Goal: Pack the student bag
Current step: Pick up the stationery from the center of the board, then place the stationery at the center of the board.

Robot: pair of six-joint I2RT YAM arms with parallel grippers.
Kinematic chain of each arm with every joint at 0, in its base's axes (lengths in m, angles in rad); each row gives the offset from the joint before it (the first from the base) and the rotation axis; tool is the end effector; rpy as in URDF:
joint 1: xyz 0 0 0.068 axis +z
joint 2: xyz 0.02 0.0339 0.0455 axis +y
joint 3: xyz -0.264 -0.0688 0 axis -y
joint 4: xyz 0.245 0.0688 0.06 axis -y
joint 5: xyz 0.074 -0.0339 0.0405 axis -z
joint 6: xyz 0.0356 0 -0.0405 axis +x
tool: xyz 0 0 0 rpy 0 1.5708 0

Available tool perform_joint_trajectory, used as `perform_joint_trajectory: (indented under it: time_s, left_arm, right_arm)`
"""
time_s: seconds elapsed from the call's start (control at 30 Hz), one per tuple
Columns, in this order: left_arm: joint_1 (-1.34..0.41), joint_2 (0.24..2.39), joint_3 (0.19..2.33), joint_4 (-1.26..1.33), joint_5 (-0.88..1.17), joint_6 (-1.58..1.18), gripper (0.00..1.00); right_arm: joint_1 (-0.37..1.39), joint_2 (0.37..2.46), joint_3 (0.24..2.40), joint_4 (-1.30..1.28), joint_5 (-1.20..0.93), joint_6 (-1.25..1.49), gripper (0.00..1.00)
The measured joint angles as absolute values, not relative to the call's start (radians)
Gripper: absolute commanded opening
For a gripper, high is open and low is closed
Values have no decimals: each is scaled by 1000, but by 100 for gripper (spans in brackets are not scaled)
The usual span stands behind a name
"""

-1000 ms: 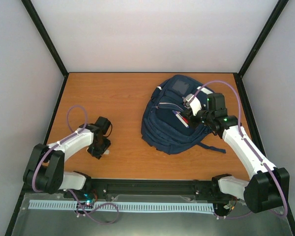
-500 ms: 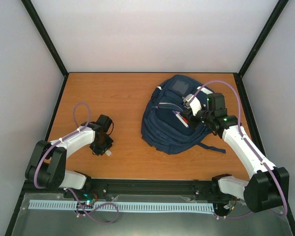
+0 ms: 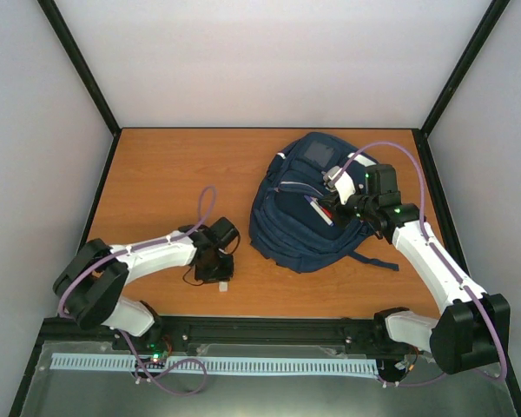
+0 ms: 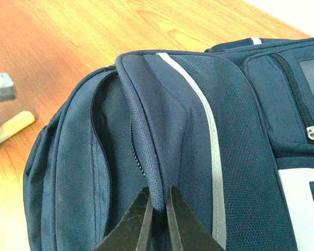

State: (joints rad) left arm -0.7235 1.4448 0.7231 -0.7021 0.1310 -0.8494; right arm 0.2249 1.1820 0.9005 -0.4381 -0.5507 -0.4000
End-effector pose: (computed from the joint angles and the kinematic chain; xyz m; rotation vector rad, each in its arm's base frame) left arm 0.1666 -0.1534 0.1505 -0.1810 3.1102 -0.3067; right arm 0.2400 0.0740 0.2786 -0.9442 2.0064 0.5319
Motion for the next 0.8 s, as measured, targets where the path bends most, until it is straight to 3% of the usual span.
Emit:
perform_joint_trajectory:
  time_s: [0.03, 0.13, 0.33, 0.63, 0.8]
  left_arm:
    - [-744, 1448, 727, -707, 133, -835, 47]
    - [-802, 1473, 759, -745, 130, -788, 58]
    - [-848, 1542, 827, -878, 17, -739, 65]
    - [-848, 1662, 956, -959, -123, -728, 58]
    - [-848, 1700, 993, -961, -131, -712, 47]
  right_arm:
    - [225, 1182, 900, -438, -551, -400, 8]
    - [225, 1182, 900, -438, -552, -400, 8]
    - [224, 1182, 900, -439, -553, -400, 8]
    - [224, 1182, 900, -440, -554, -400, 8]
    - [224, 1182, 900, -445, -554, -401, 8]
